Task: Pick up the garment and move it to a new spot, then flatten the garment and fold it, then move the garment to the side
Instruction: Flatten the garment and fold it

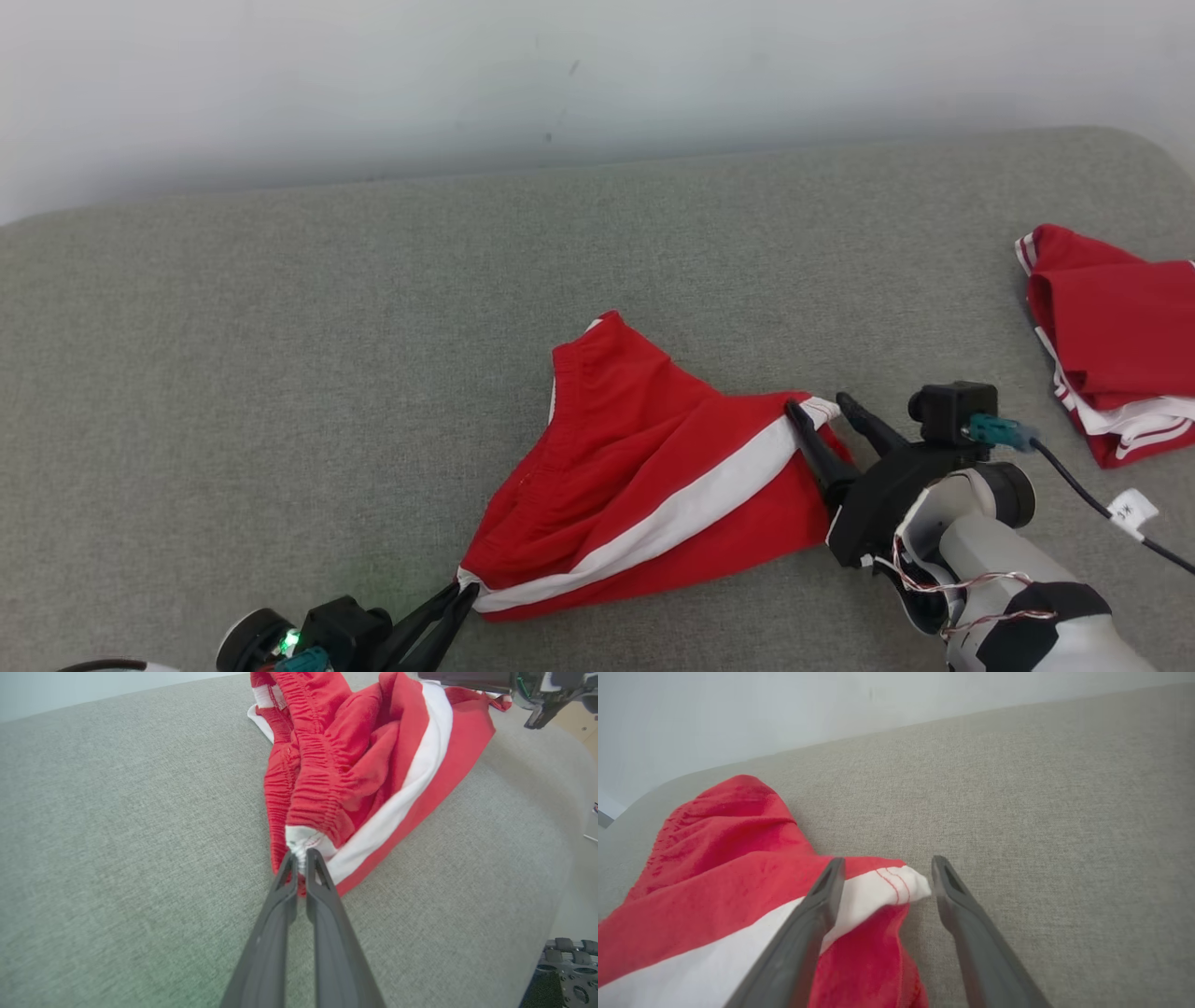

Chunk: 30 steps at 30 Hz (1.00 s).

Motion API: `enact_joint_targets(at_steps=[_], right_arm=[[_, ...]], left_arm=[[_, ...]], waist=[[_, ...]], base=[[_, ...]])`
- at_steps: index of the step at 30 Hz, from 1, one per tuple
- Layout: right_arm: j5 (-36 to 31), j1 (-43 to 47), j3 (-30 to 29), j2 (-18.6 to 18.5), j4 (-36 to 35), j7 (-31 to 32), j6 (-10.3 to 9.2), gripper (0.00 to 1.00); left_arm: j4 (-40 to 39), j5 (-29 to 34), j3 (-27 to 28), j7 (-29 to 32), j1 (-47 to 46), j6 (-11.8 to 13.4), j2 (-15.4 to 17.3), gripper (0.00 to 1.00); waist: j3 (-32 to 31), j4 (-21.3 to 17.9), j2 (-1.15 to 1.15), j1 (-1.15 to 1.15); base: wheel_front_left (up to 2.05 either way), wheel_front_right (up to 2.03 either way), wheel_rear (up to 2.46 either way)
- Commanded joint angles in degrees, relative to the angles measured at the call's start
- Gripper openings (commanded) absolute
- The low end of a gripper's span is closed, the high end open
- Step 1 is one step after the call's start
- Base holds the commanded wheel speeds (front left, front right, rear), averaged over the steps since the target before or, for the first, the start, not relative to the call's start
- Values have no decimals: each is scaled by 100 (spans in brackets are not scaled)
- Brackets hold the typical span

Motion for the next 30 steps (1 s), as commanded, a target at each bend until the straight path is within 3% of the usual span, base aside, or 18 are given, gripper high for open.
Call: enact_joint_targets(at_steps=[1, 3, 4, 5, 6, 14, 21, 30], right_arm=[[153, -157, 193, -48, 133, 158, -7, 88], [310, -293, 400, -86, 245, 334, -7, 87], [346, -363, 499, -112, 284, 394, -7, 69], [403, -410, 598, -125, 299, 447, -7, 40], [474, -446, 686, -135, 304, 494, -7, 0], [694, -696, 1177, -491, 170, 406, -7, 0], [943, -807, 1109, -925, -205, -17, -7, 0], [1319, -1085, 748, -1738, -1198, -124, -7, 0]], left_arm=[[11, 27, -19, -41, -33, -2, 13, 0], [21, 25, -29, -52, -52, 2, 12, 0], [28, 21, -34, -56, -56, 6, 12, 0], [33, 16, -35, -66, -56, 14, 13, 0], [40, 7, -35, -69, -53, 27, 13, 0], [-52, -345, 120, -217, 66, 51, -90, 0], [-506, -1487, 490, -210, 168, -80, -301, 0], [-1681, -2926, 877, 453, -425, -136, 0, 0]], waist=[[62, 38, 0, -1], [81, 39, 0, -1], [85, 36, 0, -1], [83, 30, 0, -1], [78, 21, 0, -1], [-34, -53, 0, -1], [-214, -95, 0, -1], [-657, -216, 0, -1]], base=[[0, 0, 0], [0, 0, 0], [0, 0, 0], [0, 0, 0], [0, 0, 0], [0, 0, 0], [0, 0, 0], [0, 0, 0]])
